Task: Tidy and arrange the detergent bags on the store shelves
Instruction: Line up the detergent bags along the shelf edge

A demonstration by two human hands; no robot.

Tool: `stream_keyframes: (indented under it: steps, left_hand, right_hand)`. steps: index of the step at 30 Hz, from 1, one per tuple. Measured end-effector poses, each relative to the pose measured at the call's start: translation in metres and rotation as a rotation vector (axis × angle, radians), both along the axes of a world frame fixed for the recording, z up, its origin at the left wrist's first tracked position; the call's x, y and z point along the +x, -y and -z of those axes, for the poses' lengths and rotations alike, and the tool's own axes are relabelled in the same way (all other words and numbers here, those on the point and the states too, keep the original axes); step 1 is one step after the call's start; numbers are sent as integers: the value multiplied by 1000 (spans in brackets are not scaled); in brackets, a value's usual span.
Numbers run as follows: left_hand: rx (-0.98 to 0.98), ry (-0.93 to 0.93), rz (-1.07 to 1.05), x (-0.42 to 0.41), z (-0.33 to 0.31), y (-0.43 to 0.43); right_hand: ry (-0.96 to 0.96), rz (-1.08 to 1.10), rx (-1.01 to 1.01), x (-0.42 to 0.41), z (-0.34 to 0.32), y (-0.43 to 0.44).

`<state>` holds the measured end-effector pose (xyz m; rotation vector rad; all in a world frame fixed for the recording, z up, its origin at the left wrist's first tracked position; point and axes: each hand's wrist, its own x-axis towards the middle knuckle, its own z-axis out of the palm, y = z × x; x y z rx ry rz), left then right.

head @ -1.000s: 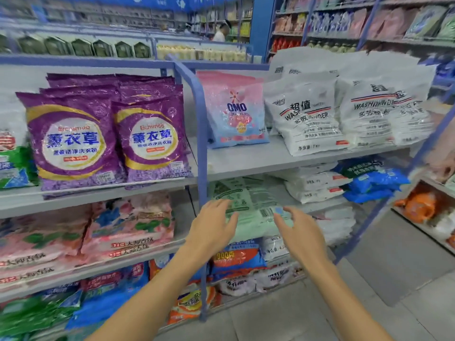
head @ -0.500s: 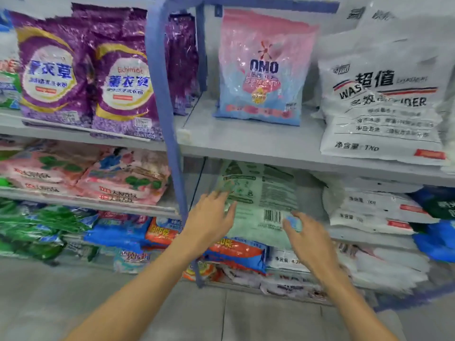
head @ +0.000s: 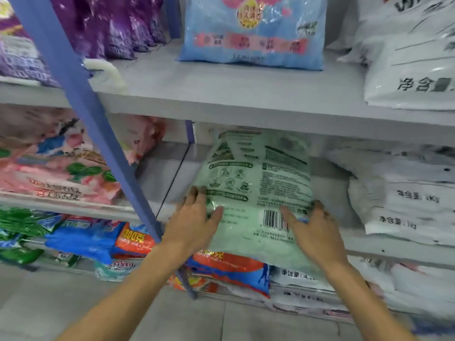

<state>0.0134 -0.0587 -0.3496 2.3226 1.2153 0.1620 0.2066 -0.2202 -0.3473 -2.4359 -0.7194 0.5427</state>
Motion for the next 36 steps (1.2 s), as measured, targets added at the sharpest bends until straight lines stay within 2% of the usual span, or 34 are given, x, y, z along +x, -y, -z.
stream_keyframes:
  steps: [3, 6, 10, 13, 17, 20, 24, 25, 27, 29, 30, 33, 34, 36]
  left_hand:
    - [5, 11, 37, 9, 8, -11]
    - [22, -121, 194, 13, 10, -14]
    - [206, -203, 380, 22, 16, -2]
    - [302, -183, 430, 36, 13, 13]
    - [432, -154, 551, 53, 11, 53]
    - [454, 15, 404, 53, 13, 62]
    - [467, 450, 322, 39, -6, 53]
    - [418, 590, 268, 39, -13, 51]
    - [174, 857, 133, 44, -29, 52]
    - [-100, 1030, -32, 49, -40, 50]
    - [-227, 1087, -129, 51, -42, 47]
    - [-699, 1388, -317, 55, -51, 40]
    - [-814, 1510, -375, 54, -55, 40]
    - [-897, 1662, -478, 49, -58, 45]
  right_hand:
    - [-62, 87, 66, 15, -1, -10]
    - [-254, 202, 168, 30, -15, -17]
    - [-394, 179, 236, 51, -9, -24]
    - [-603, 164, 311, 59, -7, -33]
    - [-918, 167, 544, 50, -8, -40]
    - [-996, 97, 677, 35, -23, -40]
    - [-986, -91, 843, 16, -57, -41]
    - [-972, -131, 913, 13, -67, -40]
    - [-962, -170, 1019, 15, -78, -39]
    - [-954, -124, 1047, 25, -73, -35]
    - [-892, -61, 1018, 32, -64, -32]
    - [-642, 85, 762, 38, -24, -14]
    - [-650, 86, 670, 32, -8, -10]
    - [-737, -5, 453, 5, 12, -8]
